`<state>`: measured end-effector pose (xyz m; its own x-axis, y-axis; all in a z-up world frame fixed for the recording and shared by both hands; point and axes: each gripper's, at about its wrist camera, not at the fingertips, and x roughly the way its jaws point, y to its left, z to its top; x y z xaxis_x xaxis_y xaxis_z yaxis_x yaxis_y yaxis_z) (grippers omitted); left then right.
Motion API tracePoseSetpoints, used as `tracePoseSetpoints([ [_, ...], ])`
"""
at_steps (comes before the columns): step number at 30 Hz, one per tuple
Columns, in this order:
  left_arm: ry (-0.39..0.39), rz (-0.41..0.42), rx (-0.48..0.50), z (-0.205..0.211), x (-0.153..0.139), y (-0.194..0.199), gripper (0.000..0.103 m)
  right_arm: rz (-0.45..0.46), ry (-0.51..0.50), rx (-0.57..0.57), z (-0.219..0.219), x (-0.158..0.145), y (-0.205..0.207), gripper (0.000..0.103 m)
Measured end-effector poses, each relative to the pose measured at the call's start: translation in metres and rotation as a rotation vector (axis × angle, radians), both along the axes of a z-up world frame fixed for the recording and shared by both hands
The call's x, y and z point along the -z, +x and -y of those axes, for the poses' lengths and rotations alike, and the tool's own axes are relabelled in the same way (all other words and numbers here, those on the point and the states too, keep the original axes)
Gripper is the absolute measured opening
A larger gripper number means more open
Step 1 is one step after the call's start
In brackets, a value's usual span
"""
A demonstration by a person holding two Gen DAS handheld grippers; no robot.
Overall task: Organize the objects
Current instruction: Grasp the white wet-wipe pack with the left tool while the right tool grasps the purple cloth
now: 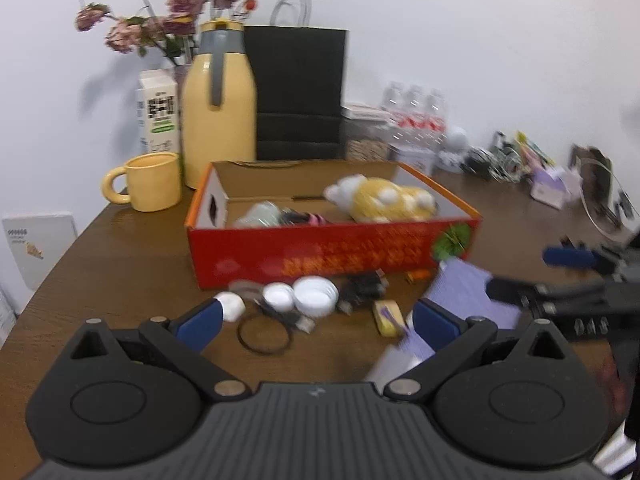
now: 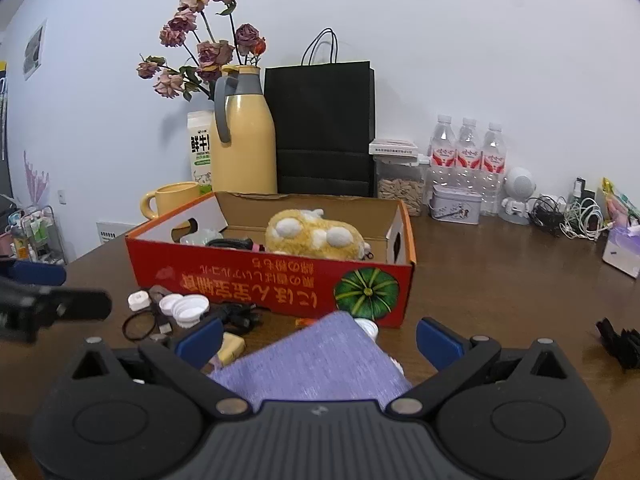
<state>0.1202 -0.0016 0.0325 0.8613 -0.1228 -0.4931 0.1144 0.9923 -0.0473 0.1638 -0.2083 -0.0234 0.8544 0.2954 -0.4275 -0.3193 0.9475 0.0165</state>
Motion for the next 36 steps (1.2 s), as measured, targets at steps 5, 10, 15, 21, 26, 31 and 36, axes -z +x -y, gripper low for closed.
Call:
tracePoseSetpoints([
  [5,0.006,-0.014,0.11,0.011,0.01,-0.016,0.103,-0.002,-0.013,0.003,0.004,0.002,-0.009,0.103],
  [10,0.023,-0.037,0.186,0.025,0.021,-0.023,0.103,-0.008,-0.036,-0.013,0.003,0.003,-0.01,0.103],
  [15,0.019,-0.069,0.218,0.037,0.03,-0.02,0.103,-0.039,-0.072,-0.038,-0.001,0.006,0.003,0.103],
  [21,0.053,-0.112,0.204,0.051,0.044,-0.009,0.103,-0.05,-0.075,-0.053,0.003,0.01,0.012,0.103],
  [26,0.031,-0.137,0.142,0.05,0.052,0.003,0.103,-0.059,-0.063,-0.069,0.009,0.016,0.018,0.103],
  [31,0.004,-0.143,0.066,0.045,0.053,0.01,0.088,-0.06,-0.055,-0.089,0.015,0.022,0.022,0.103],
  [36,-0.029,-0.125,-0.029,0.035,0.046,0.015,0.087,-0.066,-0.067,-0.127,0.018,0.027,0.024,0.103],
])
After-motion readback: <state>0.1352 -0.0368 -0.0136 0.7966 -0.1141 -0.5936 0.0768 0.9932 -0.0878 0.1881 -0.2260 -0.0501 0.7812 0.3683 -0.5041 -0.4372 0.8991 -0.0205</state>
